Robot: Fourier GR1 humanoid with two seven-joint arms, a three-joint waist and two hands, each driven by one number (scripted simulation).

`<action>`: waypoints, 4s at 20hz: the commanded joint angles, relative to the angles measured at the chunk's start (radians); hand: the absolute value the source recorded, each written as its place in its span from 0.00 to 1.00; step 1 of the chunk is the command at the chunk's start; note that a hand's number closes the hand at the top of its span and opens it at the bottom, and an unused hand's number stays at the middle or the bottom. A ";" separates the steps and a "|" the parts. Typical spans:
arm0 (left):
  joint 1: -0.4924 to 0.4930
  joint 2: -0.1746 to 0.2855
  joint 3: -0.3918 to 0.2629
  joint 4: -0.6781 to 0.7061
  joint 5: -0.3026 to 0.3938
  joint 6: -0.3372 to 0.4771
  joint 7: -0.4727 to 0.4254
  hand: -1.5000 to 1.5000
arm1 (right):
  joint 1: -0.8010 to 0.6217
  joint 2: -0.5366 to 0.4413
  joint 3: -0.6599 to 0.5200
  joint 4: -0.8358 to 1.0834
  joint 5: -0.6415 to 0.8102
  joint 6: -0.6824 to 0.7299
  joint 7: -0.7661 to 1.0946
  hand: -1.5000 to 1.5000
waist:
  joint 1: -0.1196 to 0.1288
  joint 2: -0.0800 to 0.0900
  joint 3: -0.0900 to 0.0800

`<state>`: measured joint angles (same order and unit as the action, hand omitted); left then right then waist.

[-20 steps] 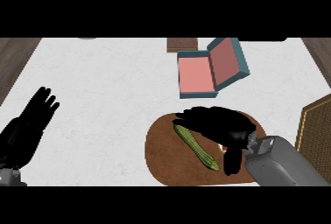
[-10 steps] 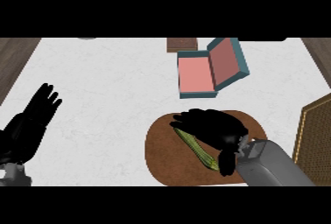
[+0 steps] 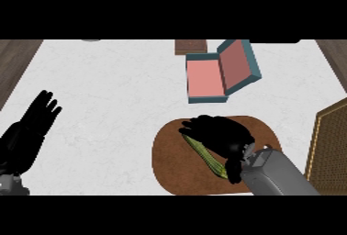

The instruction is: Pick the squash from the cutting board and place it in the cardboard box

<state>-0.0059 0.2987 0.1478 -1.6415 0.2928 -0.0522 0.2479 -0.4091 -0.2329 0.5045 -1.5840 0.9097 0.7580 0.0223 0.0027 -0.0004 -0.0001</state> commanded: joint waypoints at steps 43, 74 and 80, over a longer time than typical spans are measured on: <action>-0.057 -0.081 0.050 -0.003 -0.063 -0.061 0.031 0.50 | -0.131 0.232 -0.423 0.455 0.246 -0.361 0.345 1.00 | 0.032 0.031 -0.001; -0.128 -0.090 -0.010 0.017 -0.101 -0.064 0.046 0.50 | -1.089 0.232 -0.453 1.028 0.503 -0.807 1.398 1.00 | 0.130 0.025 -0.005; -0.135 -0.114 -0.025 -0.002 -0.120 -0.027 0.070 0.50 | -1.146 0.232 -0.515 1.135 0.519 -0.799 1.381 1.00 | 0.086 0.021 -0.003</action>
<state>-0.1451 0.1937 0.1263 -1.6225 0.1870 -0.1036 0.3083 -1.5064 -0.0125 0.0211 -0.5170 1.4114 -0.0261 1.2044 0.1117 0.0251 -0.0041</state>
